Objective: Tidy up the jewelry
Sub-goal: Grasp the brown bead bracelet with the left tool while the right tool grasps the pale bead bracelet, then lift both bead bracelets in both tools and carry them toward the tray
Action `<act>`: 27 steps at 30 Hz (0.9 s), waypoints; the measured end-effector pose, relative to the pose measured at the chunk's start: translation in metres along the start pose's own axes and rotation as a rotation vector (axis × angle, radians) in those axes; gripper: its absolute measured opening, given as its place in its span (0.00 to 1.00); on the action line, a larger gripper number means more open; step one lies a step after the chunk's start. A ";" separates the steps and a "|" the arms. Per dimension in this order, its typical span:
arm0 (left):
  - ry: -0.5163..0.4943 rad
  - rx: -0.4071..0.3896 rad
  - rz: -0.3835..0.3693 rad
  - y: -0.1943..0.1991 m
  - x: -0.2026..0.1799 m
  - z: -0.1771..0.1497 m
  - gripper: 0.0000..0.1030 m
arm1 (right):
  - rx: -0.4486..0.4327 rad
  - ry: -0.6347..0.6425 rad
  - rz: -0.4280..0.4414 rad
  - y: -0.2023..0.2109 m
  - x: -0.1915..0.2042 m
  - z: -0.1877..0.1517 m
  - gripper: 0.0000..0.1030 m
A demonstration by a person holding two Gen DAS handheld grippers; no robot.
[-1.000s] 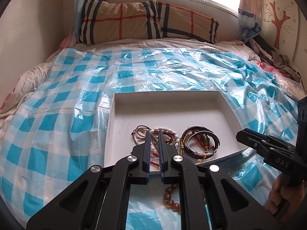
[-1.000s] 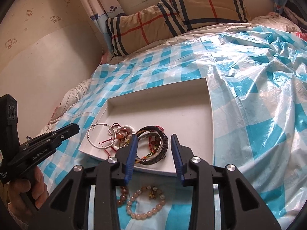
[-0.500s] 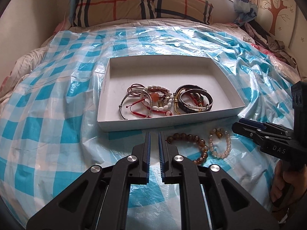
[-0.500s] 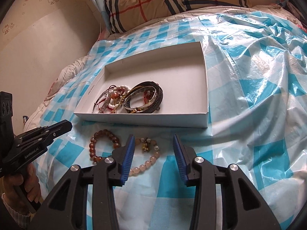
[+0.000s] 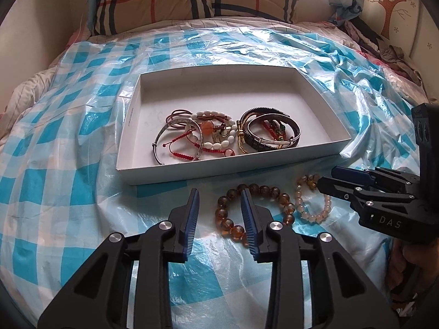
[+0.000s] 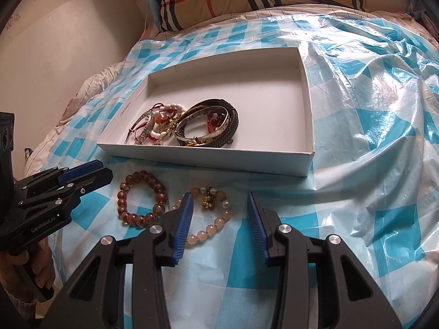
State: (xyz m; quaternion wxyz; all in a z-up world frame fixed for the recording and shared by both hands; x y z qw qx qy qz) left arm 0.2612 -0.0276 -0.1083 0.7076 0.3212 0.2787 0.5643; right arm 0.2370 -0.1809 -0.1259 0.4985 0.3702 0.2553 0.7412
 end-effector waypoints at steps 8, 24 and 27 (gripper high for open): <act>-0.060 0.072 0.014 -0.025 -0.013 -0.015 0.38 | 0.043 0.125 -0.063 -0.012 0.013 -0.008 0.27; 0.055 -0.007 -0.116 0.056 -0.007 -0.015 0.10 | -0.114 -0.253 0.415 0.072 0.007 -0.014 0.08; 0.054 -0.051 -0.119 0.085 -0.010 -0.011 0.10 | -0.153 -0.253 0.448 0.097 0.017 -0.012 0.08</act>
Point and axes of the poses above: each gripper's, at about its wrist camera, not at the fingertips, and y roughly against the way its jaws point, x to its left, z to its top, the point moved 4 cm from there along -y, roughly the way its jaws point, and after that the axes turned 3 degrees about -x, right-handed, at the moved point
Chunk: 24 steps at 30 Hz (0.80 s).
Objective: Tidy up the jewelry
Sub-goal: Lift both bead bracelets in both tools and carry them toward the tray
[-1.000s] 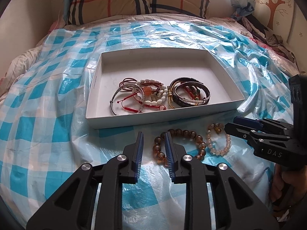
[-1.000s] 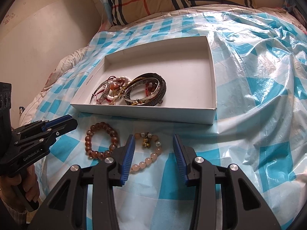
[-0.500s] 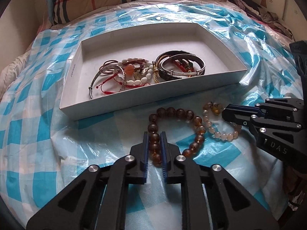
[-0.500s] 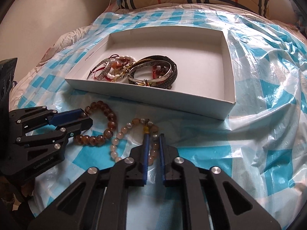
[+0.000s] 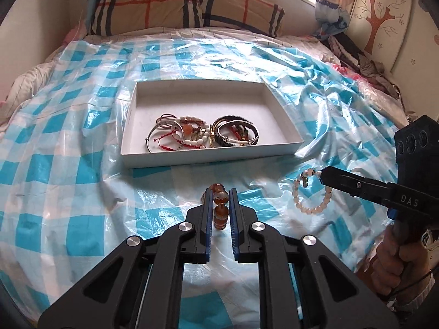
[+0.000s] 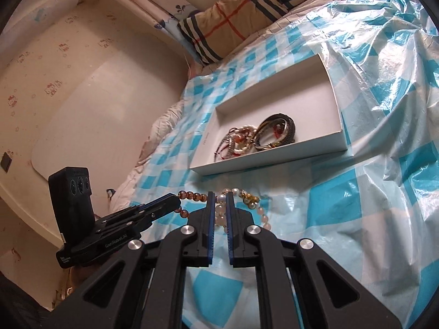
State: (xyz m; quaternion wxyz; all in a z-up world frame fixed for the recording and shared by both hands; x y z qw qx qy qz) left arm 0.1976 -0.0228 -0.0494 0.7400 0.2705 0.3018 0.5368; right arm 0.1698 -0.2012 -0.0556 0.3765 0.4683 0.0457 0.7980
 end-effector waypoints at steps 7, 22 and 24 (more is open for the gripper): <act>-0.033 -0.087 0.021 0.061 -0.017 0.007 0.10 | -0.067 0.006 0.078 0.040 0.039 0.001 0.08; -0.103 -0.210 0.095 0.138 -0.035 0.005 0.10 | -0.125 0.036 0.124 0.082 0.084 -0.007 0.08; -0.103 -0.218 0.095 0.143 -0.036 0.004 0.10 | -0.129 0.039 0.127 0.084 0.087 -0.008 0.08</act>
Point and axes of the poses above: each gripper's, at about its wrist camera, not at the fingertips, and y roughly against the way its jaws point, x to its left, z to its top, the point moved 4 cm from there along -y, roughly the way its jaws point, and after that the axes turned 3 degrees about -x, right-handed, at the moved point
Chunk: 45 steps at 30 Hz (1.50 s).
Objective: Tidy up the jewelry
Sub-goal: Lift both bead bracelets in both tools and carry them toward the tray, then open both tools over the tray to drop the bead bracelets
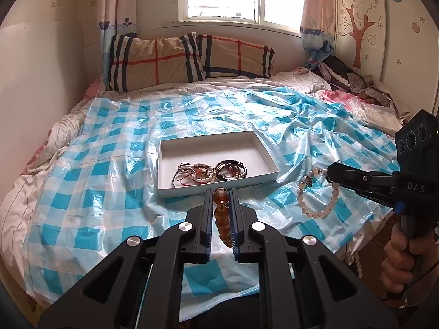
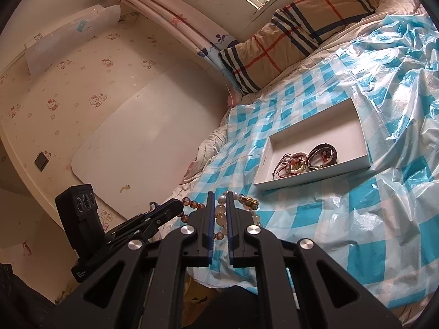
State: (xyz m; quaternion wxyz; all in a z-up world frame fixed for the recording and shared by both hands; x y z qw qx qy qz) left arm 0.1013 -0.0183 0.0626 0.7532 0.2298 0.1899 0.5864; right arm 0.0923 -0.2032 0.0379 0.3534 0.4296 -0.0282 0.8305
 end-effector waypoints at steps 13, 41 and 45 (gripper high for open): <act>0.000 -0.014 0.001 0.009 -0.001 0.002 0.10 | -0.005 0.009 0.008 0.002 0.005 0.000 0.08; 0.054 0.031 -0.014 -0.139 0.031 0.043 0.10 | -0.006 -0.035 -0.081 -0.094 -0.091 0.061 0.08; 0.064 0.040 -0.020 -0.165 0.035 0.046 0.10 | 0.005 -0.019 -0.099 -0.116 -0.105 0.069 0.08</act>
Point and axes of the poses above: each gripper's, at about its wrist camera, not at the fingertips, and y roughly against the way its jaws point, x to its left, z to its top, the point moved 4 cm from there along -y, roughly the way its jaws point, and after that the axes turned 3 degrees about -x, right-handed, at the moved point
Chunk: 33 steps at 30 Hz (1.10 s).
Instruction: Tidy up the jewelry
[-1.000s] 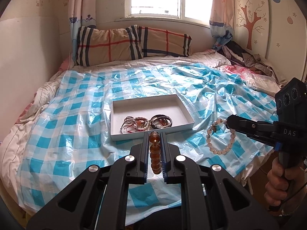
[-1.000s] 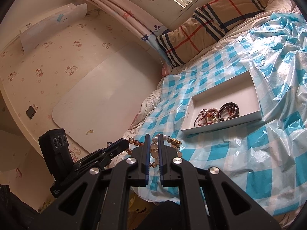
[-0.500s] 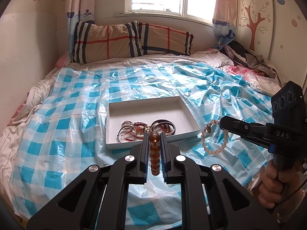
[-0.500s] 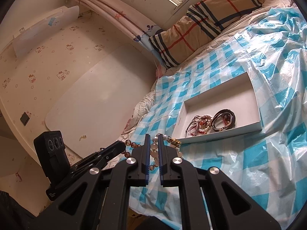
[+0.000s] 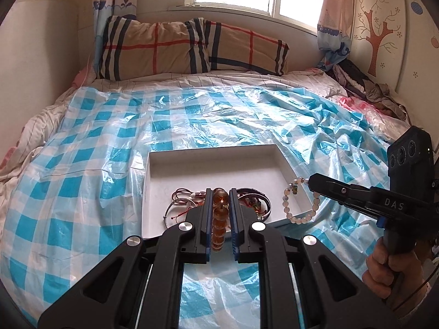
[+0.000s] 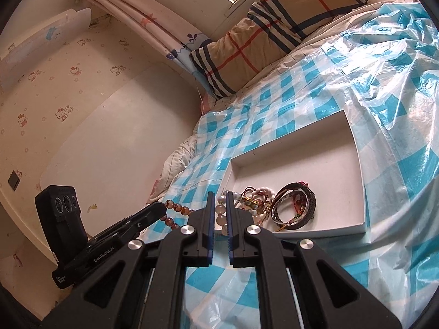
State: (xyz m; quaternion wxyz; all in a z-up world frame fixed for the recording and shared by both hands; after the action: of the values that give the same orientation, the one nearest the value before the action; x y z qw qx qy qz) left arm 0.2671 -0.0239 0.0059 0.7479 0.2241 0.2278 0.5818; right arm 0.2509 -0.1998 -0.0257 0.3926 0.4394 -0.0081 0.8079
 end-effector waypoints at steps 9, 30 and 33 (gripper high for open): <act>0.058 0.076 0.060 -0.078 0.020 -0.003 0.11 | 0.040 0.040 -0.104 -0.046 -0.028 0.006 0.31; 0.064 0.063 0.176 0.084 0.002 -0.083 0.83 | -0.016 0.351 -0.383 0.095 0.062 -0.073 0.60; 0.089 0.047 0.181 0.117 0.000 -0.093 0.84 | -0.064 0.376 -0.400 0.123 0.085 -0.087 0.67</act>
State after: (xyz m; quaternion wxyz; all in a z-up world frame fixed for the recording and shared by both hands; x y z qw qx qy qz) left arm 0.1215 0.0088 0.0022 0.6761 0.2350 0.2531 0.6509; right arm 0.0847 -0.2009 0.0226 0.5526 0.2619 0.1265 0.7810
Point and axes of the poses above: each gripper's, at about its wrist camera, not at the fingertips, and y roughly against the way its jaws point, x to its left, z to its top, the point moved 4 cm from there along -y, roughly the way its jaws point, and after that the axes turned 3 degrees about -x, right-handed, at the moved point
